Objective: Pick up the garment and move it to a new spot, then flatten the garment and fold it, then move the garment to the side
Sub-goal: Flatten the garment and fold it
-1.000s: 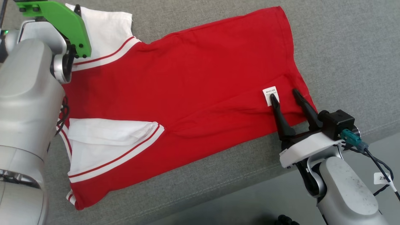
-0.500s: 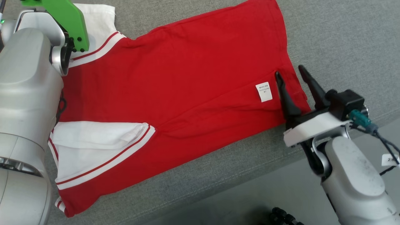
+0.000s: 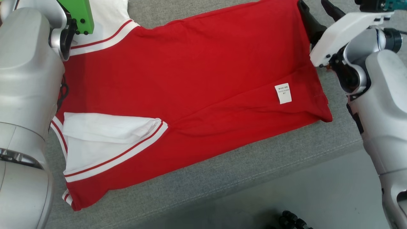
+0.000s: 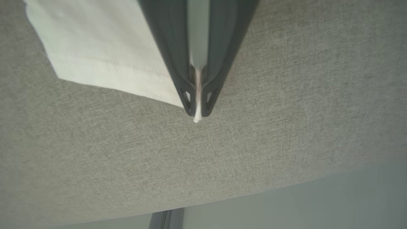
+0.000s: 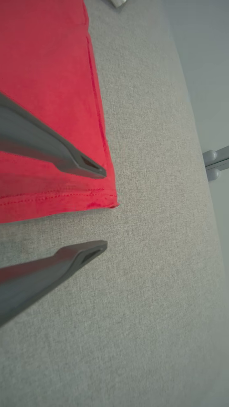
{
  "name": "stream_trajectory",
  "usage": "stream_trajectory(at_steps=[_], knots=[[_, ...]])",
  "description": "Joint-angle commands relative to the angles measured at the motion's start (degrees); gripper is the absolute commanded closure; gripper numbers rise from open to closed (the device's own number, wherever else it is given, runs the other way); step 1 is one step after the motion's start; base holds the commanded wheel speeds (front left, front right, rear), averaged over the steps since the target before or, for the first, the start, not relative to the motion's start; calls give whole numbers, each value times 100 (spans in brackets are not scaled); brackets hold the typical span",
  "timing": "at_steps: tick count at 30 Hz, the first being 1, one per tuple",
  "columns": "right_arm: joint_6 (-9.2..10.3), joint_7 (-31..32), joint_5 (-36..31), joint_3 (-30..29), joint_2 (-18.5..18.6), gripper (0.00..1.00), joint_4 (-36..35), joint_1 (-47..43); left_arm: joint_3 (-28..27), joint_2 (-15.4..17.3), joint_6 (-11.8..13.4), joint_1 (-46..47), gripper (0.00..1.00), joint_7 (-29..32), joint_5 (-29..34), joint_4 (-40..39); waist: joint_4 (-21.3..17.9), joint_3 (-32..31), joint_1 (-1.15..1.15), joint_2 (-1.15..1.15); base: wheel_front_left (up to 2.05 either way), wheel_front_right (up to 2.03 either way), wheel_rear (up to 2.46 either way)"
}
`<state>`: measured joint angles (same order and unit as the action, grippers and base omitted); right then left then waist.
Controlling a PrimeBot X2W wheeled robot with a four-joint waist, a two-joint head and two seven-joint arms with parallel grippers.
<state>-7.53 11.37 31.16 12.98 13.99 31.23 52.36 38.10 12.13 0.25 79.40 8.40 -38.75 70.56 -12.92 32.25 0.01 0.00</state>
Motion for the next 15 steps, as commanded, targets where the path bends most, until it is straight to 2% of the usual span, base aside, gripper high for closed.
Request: stream_trajectory(at_steps=[1,6,15], knots=[[8,156,55,78,48,0,145,209,24,-4,-22,116,100,-39,34,16,62,25,-1,0,0,0,0],[8,820,222,490,173,0,731,801,76,-52,-75,185,100,-87,50,52,172,32,-1,0,0,0,0],[8,1394,283,771,164,0,1587,1437,169,-97,-147,229,100,-146,78,105,307,24,-1,0,0,0,0]])
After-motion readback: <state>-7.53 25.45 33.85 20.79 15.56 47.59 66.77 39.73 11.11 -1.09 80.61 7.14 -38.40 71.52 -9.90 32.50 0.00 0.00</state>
